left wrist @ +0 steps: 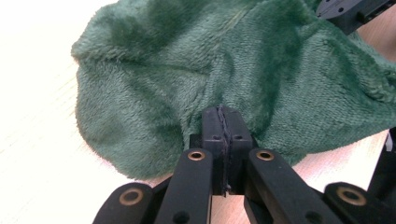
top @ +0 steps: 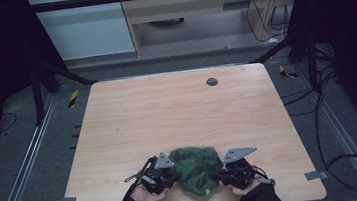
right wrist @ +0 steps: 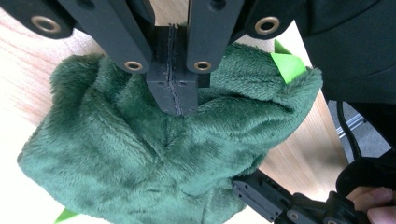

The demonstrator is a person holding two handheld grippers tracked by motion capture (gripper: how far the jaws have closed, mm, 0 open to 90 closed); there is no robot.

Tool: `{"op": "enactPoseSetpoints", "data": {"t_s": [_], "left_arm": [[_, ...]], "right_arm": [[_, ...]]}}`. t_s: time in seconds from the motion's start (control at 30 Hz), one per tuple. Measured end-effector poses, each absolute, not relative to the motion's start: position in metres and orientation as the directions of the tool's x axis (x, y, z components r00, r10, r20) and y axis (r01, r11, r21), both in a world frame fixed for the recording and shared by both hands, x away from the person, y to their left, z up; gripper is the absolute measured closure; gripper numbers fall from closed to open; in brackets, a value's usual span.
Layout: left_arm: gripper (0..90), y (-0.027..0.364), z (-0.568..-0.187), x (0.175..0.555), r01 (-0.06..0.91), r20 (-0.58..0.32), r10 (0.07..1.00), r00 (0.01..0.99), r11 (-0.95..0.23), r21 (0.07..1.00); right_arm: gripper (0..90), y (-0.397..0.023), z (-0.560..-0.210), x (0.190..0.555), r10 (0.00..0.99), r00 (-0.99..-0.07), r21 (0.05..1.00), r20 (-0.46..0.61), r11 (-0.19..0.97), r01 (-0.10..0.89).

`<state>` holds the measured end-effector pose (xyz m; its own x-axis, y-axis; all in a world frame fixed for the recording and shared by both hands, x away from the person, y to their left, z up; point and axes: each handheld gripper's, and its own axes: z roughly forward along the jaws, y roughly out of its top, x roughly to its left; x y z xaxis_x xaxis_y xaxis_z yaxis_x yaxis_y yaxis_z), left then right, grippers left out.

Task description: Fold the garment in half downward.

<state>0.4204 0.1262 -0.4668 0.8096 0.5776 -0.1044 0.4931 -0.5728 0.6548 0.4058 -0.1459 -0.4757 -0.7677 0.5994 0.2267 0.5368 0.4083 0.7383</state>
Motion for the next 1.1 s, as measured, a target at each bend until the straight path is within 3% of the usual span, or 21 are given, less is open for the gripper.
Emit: {"op": "enactPoseSetpoints", "data": {"t_s": [0.4,0.53,0.6,0.63,0.7,1.1], "left_arm": [[75.6,0.158,-0.447,0.432,0.502,-0.073,0.662,0.746,-0.487,0.715],[68.6,0.175,-0.445,0.438,0.514,-0.061,0.706,0.706,-0.451,0.730],[58.4,0.182,-0.444,0.440,0.513,-0.054,0.721,0.690,-0.435,0.740],[54.8,0.189,-0.444,0.442,0.515,-0.051,0.740,0.670,-0.415,0.750],[49.9,0.196,-0.445,0.444,0.520,-0.053,0.751,0.658,-0.402,0.754],[37.1,0.229,-0.458,0.448,0.554,-0.029,0.807,0.590,-0.378,0.742]], "right_arm": [[80.3,-0.163,-0.459,0.416,0.683,-0.700,0.812,0.209,0.278,0.514],[72.5,-0.173,-0.459,0.422,0.734,-0.655,0.819,0.182,0.256,0.513],[68.5,-0.178,-0.460,0.425,0.758,-0.634,0.822,0.156,0.256,0.509],[61.0,-0.185,-0.461,0.427,0.782,-0.607,0.825,0.141,0.246,0.509],[55.5,-0.191,-0.463,0.429,0.802,-0.582,0.827,0.133,0.234,0.511],[37.9,-0.216,-0.471,0.436,0.875,-0.475,0.801,0.091,0.219,0.557]]}}
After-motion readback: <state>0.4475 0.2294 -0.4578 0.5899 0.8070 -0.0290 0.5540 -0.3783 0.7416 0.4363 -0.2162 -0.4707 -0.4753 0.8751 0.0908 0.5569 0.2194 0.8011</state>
